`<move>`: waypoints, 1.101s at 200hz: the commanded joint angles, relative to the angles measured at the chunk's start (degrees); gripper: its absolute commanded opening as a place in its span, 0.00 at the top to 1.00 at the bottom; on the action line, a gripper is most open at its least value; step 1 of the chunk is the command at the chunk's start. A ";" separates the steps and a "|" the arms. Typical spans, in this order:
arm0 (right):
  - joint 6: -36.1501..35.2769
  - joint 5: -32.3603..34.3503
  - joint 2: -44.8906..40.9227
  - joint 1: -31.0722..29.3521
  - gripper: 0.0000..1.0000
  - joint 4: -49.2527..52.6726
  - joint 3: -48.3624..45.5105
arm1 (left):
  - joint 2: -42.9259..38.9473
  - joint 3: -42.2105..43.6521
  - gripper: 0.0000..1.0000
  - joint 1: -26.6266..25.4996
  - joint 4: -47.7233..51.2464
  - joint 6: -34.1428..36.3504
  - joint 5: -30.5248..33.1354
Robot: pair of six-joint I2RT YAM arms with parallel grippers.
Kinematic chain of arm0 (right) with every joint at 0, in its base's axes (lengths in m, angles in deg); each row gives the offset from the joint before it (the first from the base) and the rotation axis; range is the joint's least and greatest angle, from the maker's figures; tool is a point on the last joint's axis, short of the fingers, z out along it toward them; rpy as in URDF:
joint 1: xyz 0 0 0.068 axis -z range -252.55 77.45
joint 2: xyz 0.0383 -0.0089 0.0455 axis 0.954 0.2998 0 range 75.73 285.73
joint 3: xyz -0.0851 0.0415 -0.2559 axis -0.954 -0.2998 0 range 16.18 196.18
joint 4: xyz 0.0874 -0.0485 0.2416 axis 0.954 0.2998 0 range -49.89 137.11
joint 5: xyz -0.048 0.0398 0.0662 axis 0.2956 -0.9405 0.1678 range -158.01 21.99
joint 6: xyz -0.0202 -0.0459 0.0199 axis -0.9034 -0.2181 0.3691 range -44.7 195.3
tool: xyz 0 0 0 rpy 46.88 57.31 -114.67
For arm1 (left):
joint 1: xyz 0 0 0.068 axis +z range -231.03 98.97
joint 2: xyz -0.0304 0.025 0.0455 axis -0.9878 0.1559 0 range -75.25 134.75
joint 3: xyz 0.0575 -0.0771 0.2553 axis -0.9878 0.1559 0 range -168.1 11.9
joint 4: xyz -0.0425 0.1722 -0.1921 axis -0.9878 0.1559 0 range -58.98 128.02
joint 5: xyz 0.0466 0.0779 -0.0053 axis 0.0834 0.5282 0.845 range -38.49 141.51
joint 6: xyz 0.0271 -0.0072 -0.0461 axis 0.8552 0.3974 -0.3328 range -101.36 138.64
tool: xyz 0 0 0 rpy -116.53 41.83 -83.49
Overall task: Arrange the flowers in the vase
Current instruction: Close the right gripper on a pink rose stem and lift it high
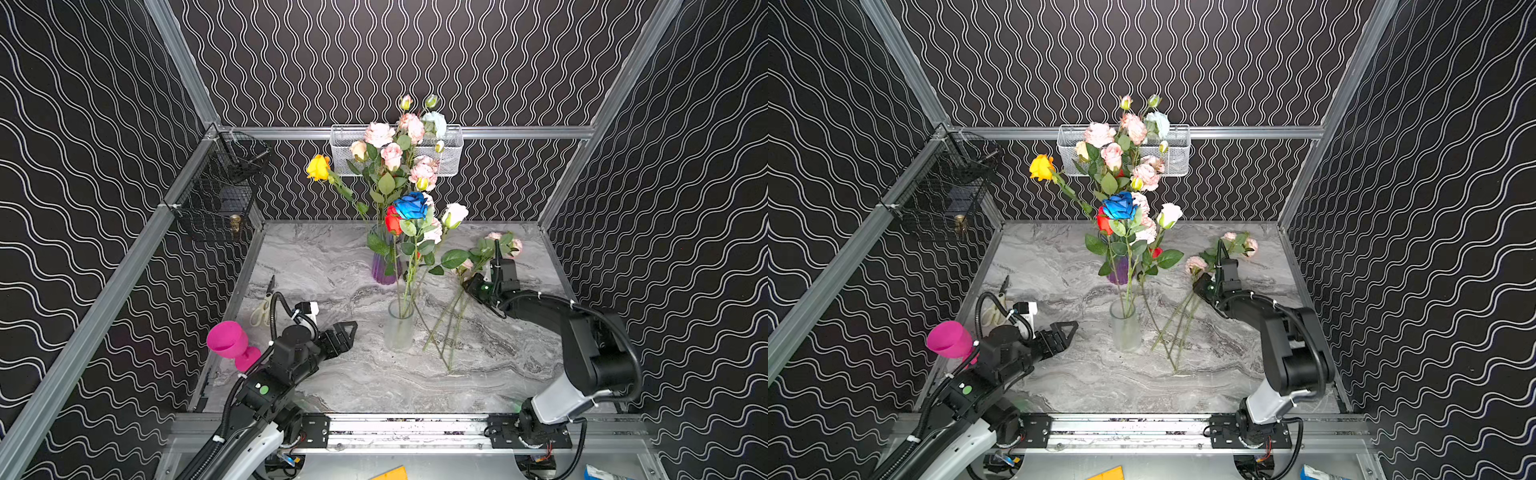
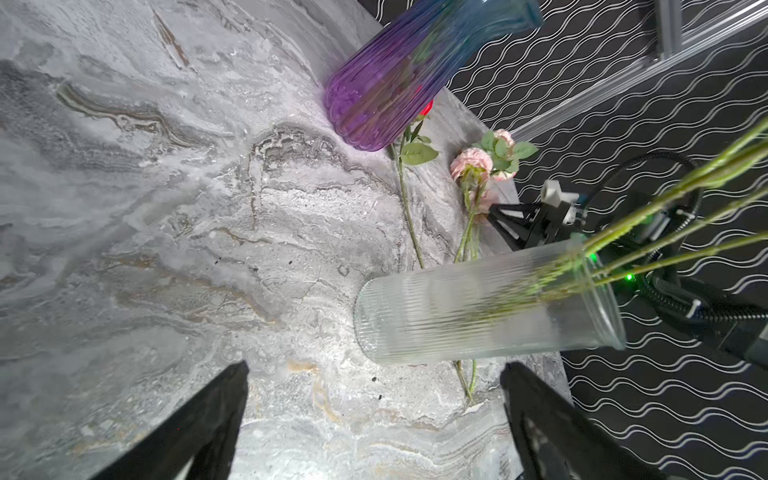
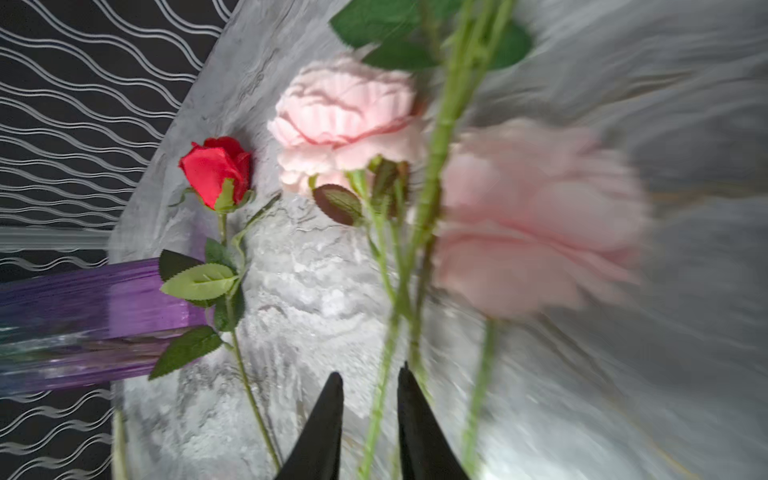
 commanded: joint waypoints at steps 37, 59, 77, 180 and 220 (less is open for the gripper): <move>3.25 -6.59 6.43 1.47 0.75 -5.94 1.43 | 4.78 -1.20 0.02 0.09 -5.77 1.21 -0.49; 2.98 -6.57 4.43 1.53 0.75 -6.80 -0.56 | 5.72 -1.73 0.02 0.14 -6.25 1.12 -0.72; 2.22 -5.83 2.40 1.53 0.74 -5.45 -1.15 | 5.59 -2.00 0.02 0.06 -5.86 1.16 -0.68; 6.43 -7.76 7.17 1.90 0.74 -5.08 2.02 | 0.76 -0.89 0.02 0.09 -3.13 0.28 0.72; 7.58 -7.56 8.56 1.84 0.73 -7.19 0.41 | 1.16 -1.53 0.02 0.14 -2.25 1.24 0.63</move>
